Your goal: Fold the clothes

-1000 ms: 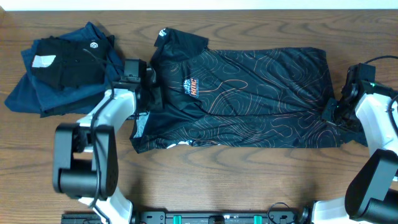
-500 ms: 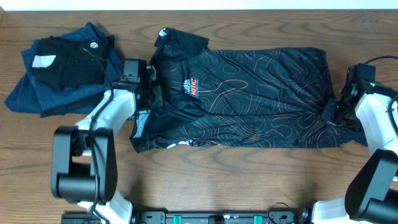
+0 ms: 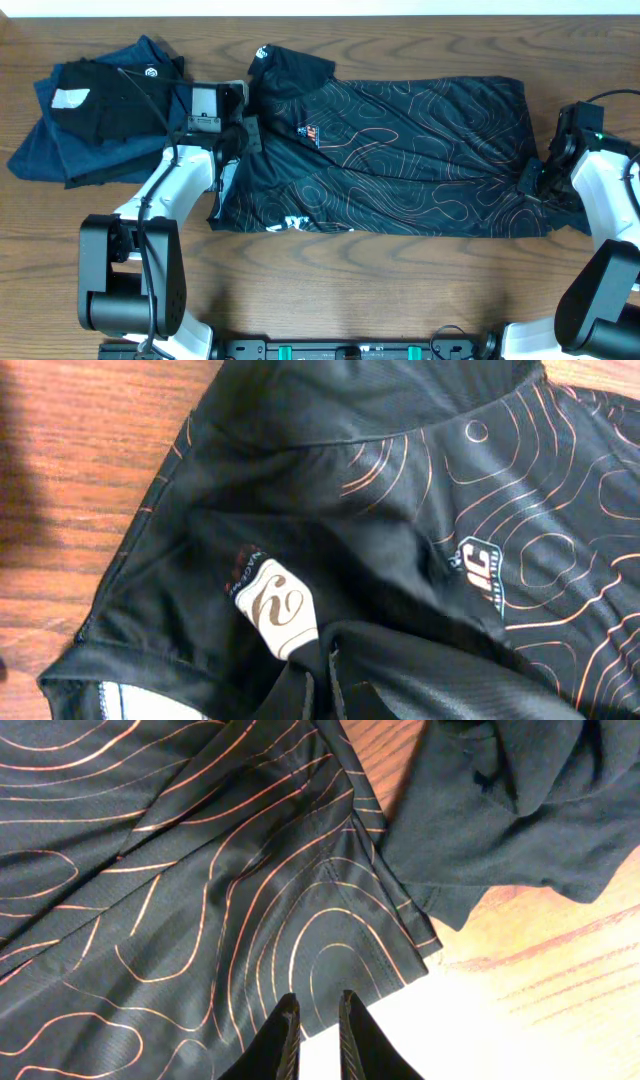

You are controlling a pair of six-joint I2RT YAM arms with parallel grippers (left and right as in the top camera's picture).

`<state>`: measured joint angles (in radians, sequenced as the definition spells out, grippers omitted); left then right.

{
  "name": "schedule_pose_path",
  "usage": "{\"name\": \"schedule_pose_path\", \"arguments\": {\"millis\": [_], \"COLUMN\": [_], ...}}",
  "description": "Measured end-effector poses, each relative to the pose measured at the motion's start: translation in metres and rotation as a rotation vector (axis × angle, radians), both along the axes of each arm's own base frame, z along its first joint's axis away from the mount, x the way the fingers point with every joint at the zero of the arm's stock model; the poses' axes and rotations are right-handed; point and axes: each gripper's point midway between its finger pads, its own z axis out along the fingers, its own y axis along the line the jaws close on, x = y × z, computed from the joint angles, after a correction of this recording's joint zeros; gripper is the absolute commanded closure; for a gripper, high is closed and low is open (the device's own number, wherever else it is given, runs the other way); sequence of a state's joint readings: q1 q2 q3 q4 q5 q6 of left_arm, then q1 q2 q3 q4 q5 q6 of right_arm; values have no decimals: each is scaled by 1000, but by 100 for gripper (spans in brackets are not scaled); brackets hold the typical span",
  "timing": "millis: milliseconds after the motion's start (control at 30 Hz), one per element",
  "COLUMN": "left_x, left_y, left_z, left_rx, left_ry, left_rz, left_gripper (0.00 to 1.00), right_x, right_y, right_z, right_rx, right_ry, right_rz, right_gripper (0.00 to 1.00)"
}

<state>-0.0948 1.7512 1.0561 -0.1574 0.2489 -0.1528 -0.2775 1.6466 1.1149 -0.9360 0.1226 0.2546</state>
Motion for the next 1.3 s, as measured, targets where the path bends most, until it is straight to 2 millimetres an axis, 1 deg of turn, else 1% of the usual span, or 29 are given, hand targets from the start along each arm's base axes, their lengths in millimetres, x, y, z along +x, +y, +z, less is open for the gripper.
{"name": "schedule_pose_path", "arguments": {"millis": [67, 133, 167, 200, 400, 467, 533, 600, 767, 933, 967, 1067, 1133, 1233, 1300], "left_x": [-3, -13, -19, -26, -74, -83, -88, -94, -107, -107, -107, -108, -110, -117, -123], "left_y": [0, 1, 2, 2, 7, 8, 8, 9, 10, 10, 10, 10, 10, 10, 10], "left_z": [-2, -9, -12, -17, -36, -39, -42, -46, -61, -65, -65, -65, -65, -66, -67], "left_rx": [2, 5, 9, 12, 33, 37, 38, 40, 43, 40, 39, 38, 37, 33, 34], "left_ry": [17, 67, 93, 129, 343, 382, 398, 415, 444, 431, 431, 431, 436, 468, 494], "left_rz": [-1, -1, -2, -2, 1, 0, 0, 0, 0, 3, 5, 7, 8, 11, 13], "left_gripper": [56, 42, 39, 38, 41, 41, 41, 41, 41, 41, 41, 39, 39, 38, 39], "right_x": [0, 0, 0, 0, 0, -1, 0, 0, -1, 5, 4, -3, -3, -5, -6], "right_y": [0, 0, 0, 0, 0, 0, 0, 0, 0, 0, 2, 6, 7, 8, 8], "right_z": [0, 0, 0, 0, 0, 0, -2, -5, -22, -45, -51, -63, -65, -66, -66], "right_rx": [0, 0, 0, 0, 0, 0, -1, -3, -8, -23, -19, -10, -8, -7, -8], "right_ry": [0, 0, -1, 0, 2, 2, -3, -7, -26, -98, -109, -109, -122, -125, -125], "right_rz": [0, 0, 0, 0, 0, 0, 0, 1, 3, 13, 25, 43, 52, 60, 59], "right_gripper": [86, 86, 86, 86, 86, 86, 86, 81, 77, 76, 75, 74, 74, 75, 78]}}
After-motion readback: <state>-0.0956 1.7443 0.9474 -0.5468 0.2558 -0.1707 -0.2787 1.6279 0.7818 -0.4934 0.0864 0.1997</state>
